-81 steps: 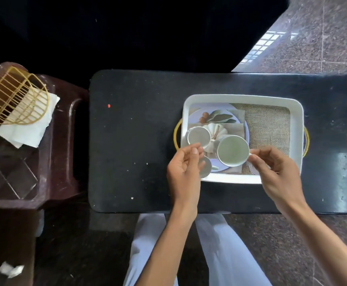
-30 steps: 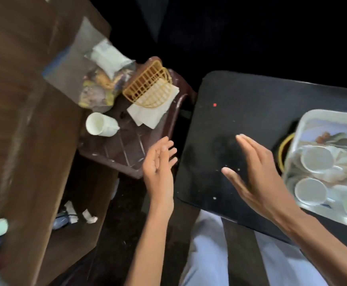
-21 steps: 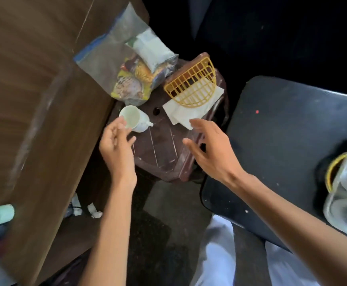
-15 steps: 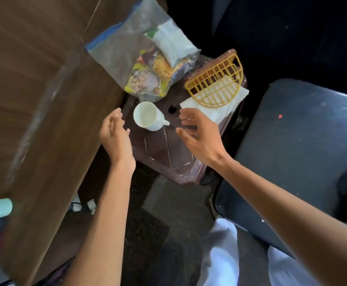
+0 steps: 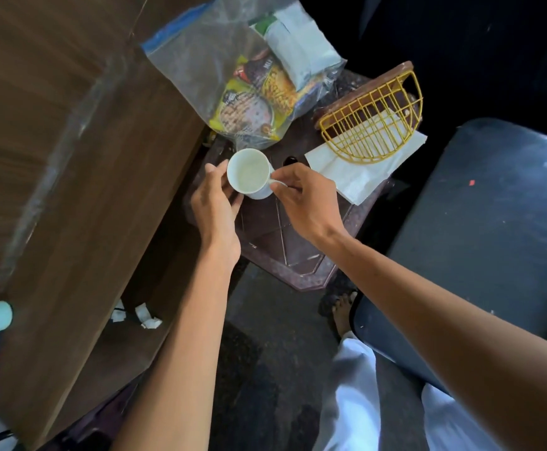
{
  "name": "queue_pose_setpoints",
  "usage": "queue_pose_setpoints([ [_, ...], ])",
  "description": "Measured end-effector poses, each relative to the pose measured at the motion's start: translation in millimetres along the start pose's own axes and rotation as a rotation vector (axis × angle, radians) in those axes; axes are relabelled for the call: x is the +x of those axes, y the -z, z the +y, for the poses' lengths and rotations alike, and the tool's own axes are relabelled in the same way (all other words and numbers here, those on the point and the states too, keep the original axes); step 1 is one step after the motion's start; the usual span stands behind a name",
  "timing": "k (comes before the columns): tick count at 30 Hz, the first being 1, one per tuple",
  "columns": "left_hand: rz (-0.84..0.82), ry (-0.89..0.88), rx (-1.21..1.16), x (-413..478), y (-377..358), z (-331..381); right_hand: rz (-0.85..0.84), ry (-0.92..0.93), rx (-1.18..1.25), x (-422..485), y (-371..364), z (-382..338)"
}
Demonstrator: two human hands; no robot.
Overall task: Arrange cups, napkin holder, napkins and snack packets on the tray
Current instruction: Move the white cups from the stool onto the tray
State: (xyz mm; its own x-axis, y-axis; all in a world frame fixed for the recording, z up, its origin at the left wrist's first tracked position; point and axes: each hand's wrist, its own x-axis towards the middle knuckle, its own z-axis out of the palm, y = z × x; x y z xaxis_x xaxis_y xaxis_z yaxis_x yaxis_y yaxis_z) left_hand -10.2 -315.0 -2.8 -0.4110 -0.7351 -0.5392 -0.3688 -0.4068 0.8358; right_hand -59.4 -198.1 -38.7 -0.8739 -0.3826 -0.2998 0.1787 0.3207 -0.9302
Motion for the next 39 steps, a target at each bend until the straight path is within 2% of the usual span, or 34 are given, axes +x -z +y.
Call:
queue_pose_setpoints([
  [6,0.008,-0.041,0.04,-28.7,-0.3,-7.9,0.017,0.001,-0.008,-17.8,15.3,1.0],
  [12,-0.036,-0.033,0.094,-98.5,-20.2,-32.9,0.063,0.016,-0.016,-74.5,82.0,13.1],
  [21,-0.234,0.006,0.085,-258.5,-117.2,-88.4,0.378,-0.012,-0.101,-194.0,243.0,44.8],
  [28,-0.422,-0.016,0.193,-355.5,-200.6,-137.2,0.598,-0.117,0.053,-266.4,354.2,79.2],
  [32,-0.525,-0.004,0.258,-393.9,-243.0,-165.0,0.718,-0.196,0.021,-292.8,406.8,109.0],
  [35,-0.602,0.069,0.292,-409.8,-270.3,-183.8,0.801,-0.243,0.016,-300.5,439.9,132.5],
  [39,-0.658,0.104,0.365,-413.7,-295.0,-211.3,0.802,-0.296,-0.002,-302.8,467.8,162.2],
])
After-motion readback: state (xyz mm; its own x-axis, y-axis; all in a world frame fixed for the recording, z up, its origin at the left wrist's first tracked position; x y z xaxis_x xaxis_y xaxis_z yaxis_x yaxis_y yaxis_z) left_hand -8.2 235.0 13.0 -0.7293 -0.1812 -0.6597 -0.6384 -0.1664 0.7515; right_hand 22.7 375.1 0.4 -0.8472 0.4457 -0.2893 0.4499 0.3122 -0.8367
